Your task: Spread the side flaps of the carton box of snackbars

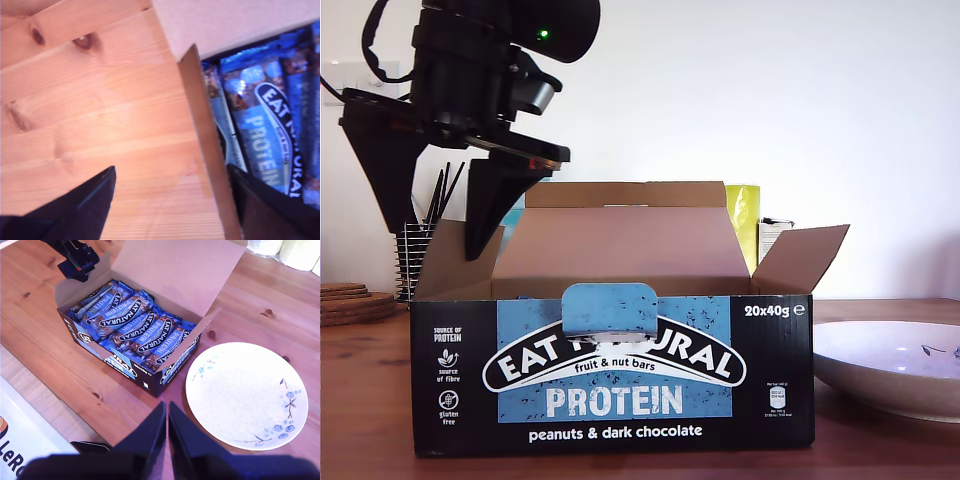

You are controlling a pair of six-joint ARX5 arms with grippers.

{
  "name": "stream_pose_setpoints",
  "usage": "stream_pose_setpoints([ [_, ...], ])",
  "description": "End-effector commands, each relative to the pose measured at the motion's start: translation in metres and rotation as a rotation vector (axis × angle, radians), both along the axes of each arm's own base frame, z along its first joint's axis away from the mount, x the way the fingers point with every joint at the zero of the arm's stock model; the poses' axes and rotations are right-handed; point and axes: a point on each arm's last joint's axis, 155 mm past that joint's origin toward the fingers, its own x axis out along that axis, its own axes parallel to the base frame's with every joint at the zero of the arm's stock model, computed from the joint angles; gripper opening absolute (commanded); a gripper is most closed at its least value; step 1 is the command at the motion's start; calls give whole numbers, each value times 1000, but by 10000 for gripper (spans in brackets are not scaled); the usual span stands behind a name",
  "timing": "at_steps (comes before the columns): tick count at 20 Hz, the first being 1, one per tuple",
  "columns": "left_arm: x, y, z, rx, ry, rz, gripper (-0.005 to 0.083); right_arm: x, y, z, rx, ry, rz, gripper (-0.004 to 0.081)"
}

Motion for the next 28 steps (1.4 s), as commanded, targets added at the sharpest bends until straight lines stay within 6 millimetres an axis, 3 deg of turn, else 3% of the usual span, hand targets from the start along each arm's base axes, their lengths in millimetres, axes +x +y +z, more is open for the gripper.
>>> stream_pose_setpoints([
  [1,0,8,-3,19,11,14,642,-1,1,6,4,-19,13,-13],
  [19,18,38,-15,-1,21,74,642,3,3,13,7,-58,23,-13],
  [28,10,36,-45,-49,69,62,642,3,3,13,7,-58,23,-13],
])
